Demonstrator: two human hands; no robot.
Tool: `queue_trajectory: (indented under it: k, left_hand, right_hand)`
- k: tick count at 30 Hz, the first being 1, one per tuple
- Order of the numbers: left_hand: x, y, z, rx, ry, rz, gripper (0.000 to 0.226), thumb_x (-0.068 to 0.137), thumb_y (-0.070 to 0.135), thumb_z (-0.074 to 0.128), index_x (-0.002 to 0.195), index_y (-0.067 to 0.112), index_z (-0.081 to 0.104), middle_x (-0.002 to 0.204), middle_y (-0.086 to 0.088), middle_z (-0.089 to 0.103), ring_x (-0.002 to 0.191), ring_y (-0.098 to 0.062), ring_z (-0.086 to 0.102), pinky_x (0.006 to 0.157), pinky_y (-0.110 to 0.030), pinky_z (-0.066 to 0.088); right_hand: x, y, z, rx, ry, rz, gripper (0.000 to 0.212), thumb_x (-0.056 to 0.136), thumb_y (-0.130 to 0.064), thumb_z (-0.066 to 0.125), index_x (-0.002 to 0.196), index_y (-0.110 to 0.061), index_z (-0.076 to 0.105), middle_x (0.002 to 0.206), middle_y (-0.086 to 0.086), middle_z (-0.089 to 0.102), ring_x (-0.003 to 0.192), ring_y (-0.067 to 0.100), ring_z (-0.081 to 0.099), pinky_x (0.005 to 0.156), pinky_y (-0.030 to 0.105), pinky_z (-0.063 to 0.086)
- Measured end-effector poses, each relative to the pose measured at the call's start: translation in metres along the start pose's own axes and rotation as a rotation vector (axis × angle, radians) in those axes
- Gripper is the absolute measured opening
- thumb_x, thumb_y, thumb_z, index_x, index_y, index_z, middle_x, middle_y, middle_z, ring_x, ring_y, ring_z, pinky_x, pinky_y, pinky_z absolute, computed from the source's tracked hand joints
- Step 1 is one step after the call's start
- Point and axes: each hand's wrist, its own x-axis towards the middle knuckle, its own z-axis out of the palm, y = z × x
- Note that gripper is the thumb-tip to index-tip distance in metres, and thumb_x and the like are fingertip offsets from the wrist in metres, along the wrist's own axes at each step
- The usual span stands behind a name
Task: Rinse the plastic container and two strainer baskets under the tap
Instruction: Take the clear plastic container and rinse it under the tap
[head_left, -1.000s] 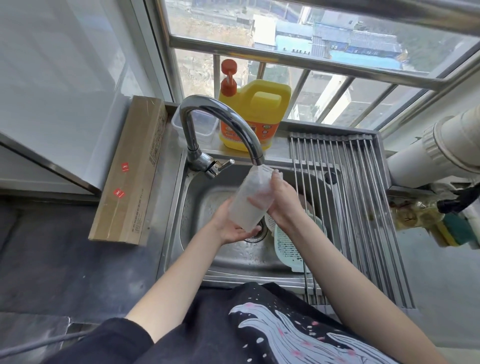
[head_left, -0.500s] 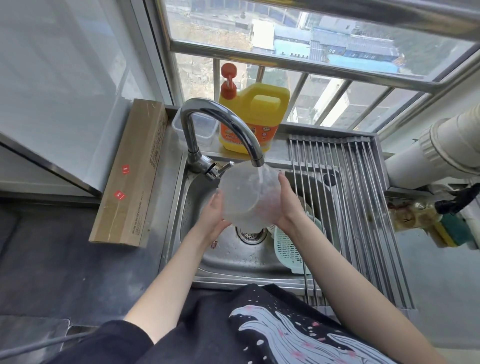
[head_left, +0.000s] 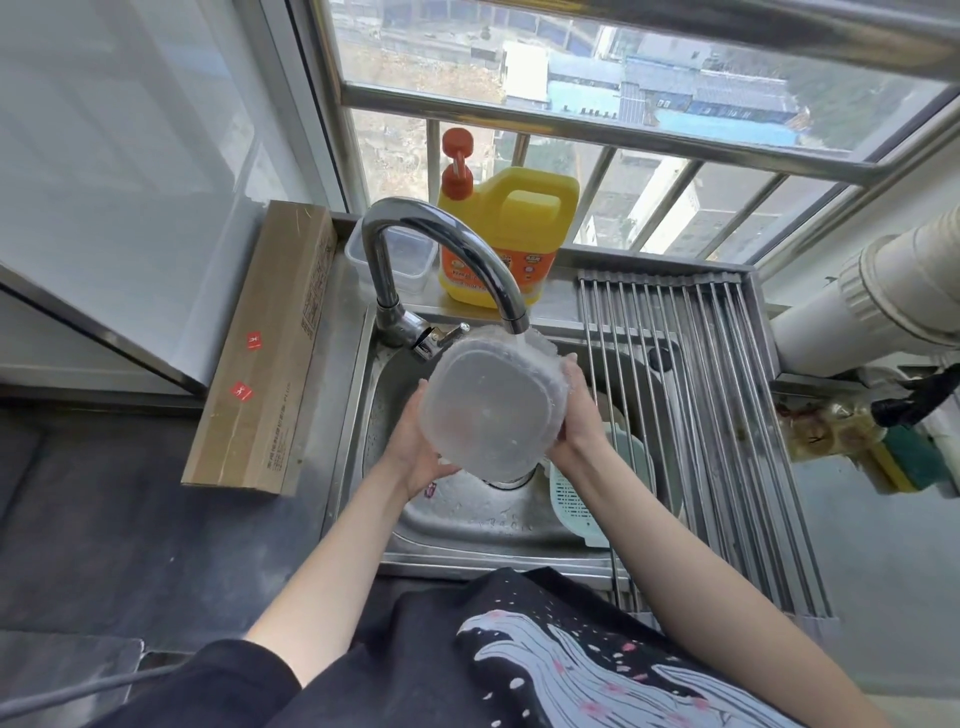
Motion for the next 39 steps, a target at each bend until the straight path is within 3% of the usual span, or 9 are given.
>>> queue_trajectory:
  k: [3,8,13,19,23,26,31,36,39]
  left_hand:
    - [-0.001,-0.001,0.003,0.027,-0.019,0.064,0.067,0.089,0.071,0.027,0.123,0.023,0.061,0.119,-0.010,0.063,0.107,-0.028,0.058,0.080,-0.042,0.052]
    - [-0.002,0.009,0.016,0.207,0.203,0.228,0.043,0.096,0.051,0.039,0.100,0.018,0.067,0.089,-0.004,0.068,0.080,-0.017,0.063,0.070,-0.034,0.052]
    - [0.003,0.012,0.038,0.442,0.222,0.342,0.029,0.102,0.023,0.039,0.073,0.019,0.046,0.063,0.002,0.044,0.053,-0.009,0.043,0.048,-0.021,0.041]
    - [0.000,0.018,0.055,0.473,0.108,0.302,0.030,0.101,0.032,0.042,0.074,0.019,0.051,0.057,0.005,0.050,0.048,-0.010,0.048,0.052,-0.028,0.044]
    - [0.003,0.031,0.068,0.282,-0.023,0.138,0.033,0.100,0.039,0.041,0.097,0.013,0.060,0.068,-0.001,0.059,0.055,-0.012,0.056,0.051,-0.027,0.051]
    - [0.010,0.044,0.078,0.215,-0.134,0.004,0.043,0.101,0.042,0.035,0.101,0.008,0.062,0.080,-0.005,0.066,0.073,-0.016,0.063,0.070,-0.028,0.052]
    - [0.017,0.062,0.084,0.102,0.027,-0.079,0.043,0.104,0.032,0.029,0.116,0.001,0.056,0.087,-0.012,0.071,0.085,-0.024,0.066,0.079,-0.035,0.054]
    - [0.014,0.057,0.057,0.012,0.117,-0.196,0.054,0.104,0.038,0.024,0.090,0.000,0.059,0.066,-0.011,0.071,0.059,-0.020,0.071,0.071,-0.028,0.054]
    - [0.008,0.046,0.029,-0.003,0.155,-0.228,0.041,0.103,0.029,0.035,0.083,0.004,0.060,0.060,-0.010,0.071,0.053,-0.019,0.069,0.060,-0.029,0.056]
  right_hand:
    - [0.005,0.007,-0.010,0.097,-0.003,0.059,0.043,0.098,-0.049,0.040,0.116,-0.018,0.063,0.111,0.015,0.068,0.102,0.031,0.063,0.093,0.047,0.050]
    - [0.005,0.008,-0.034,-0.193,0.172,0.082,0.025,0.103,-0.027,0.038,0.114,-0.014,0.055,0.117,0.007,0.056,0.093,0.021,0.058,0.078,0.039,0.052]
    - [0.000,0.007,-0.038,-0.122,-0.011,0.151,0.040,0.103,-0.037,0.032,0.138,-0.022,0.045,0.136,0.009,0.048,0.118,0.031,0.052,0.091,0.054,0.047]
    - [-0.004,0.016,-0.023,-0.328,0.042,0.095,0.040,0.102,-0.039,0.035,0.142,-0.030,0.036,0.147,0.003,0.039,0.130,0.029,0.042,0.088,0.052,0.044]
    - [-0.008,0.019,-0.031,-0.223,0.056,0.163,0.042,0.101,-0.041,0.038,0.141,-0.032,0.034,0.140,0.002,0.046,0.113,0.026,0.052,0.073,0.047,0.047]
    - [-0.011,0.019,-0.038,-0.164,0.041,0.215,0.038,0.100,-0.044,0.036,0.134,-0.027,0.039,0.126,0.007,0.052,0.104,0.027,0.057,0.076,0.051,0.050]
    - [-0.015,0.016,-0.045,-0.141,0.041,0.238,0.037,0.094,-0.047,0.048,0.121,-0.023,0.052,0.118,0.008,0.056,0.103,0.025,0.057,0.074,0.043,0.054]
    - [-0.020,0.018,-0.054,-0.085,-0.054,0.332,0.052,0.091,-0.063,0.042,0.093,-0.013,0.058,0.062,-0.001,0.041,0.046,0.008,0.037,0.037,0.016,0.032]
    - [-0.016,0.020,-0.061,-0.130,-0.065,0.383,0.059,0.093,-0.062,0.040,0.098,-0.006,0.057,0.060,-0.002,0.033,0.037,0.006,0.026,0.029,0.014,0.022]
